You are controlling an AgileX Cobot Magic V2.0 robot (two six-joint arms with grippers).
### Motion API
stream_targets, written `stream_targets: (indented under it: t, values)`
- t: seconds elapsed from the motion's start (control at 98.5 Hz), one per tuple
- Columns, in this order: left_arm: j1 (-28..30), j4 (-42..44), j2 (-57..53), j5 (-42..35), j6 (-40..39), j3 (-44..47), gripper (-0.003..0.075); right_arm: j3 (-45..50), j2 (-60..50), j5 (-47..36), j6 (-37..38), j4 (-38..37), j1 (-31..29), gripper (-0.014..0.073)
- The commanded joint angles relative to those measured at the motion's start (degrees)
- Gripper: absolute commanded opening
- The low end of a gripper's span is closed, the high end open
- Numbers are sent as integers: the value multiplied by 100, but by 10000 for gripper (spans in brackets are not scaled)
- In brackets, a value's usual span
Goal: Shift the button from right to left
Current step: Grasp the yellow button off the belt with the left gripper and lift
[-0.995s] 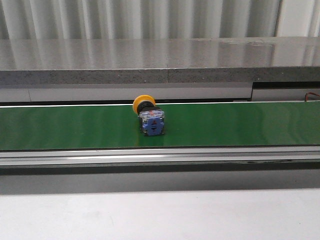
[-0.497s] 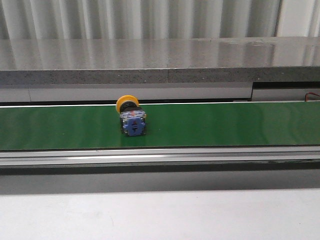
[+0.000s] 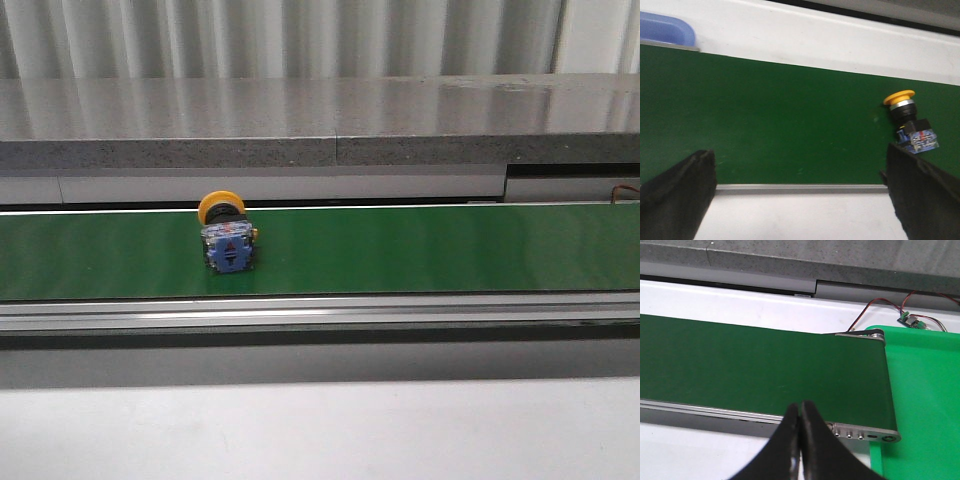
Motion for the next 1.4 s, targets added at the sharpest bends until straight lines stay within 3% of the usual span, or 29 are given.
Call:
stream_targets:
  t: [0.0,0.447,0.924,1.046,1.188,1.391]
  values:
    - [-369,-131,394,-641,-174,-372,659,-147,4,-380,-65,100,0,-67]
    - [-1534,-98,2513,-1002,-199,-1433,659,-147,4,-380,-65,100,0,-67]
    - [-1679,64,3415,-965,-203,-1749,654,-147,4,-380,-65,100,0,-67]
    - [-1679,149,3510,-868,-203,-1749,576,-147,4,-380,-65,100,0,-67]
    - [-1679,217,3628,-754,-212,-1749,426,-147,4,-380,-65,100,0,-67]
    - [-1679,388,3784,-583,-212,-1749,116,-147,4,-380,-65,100,0,-67]
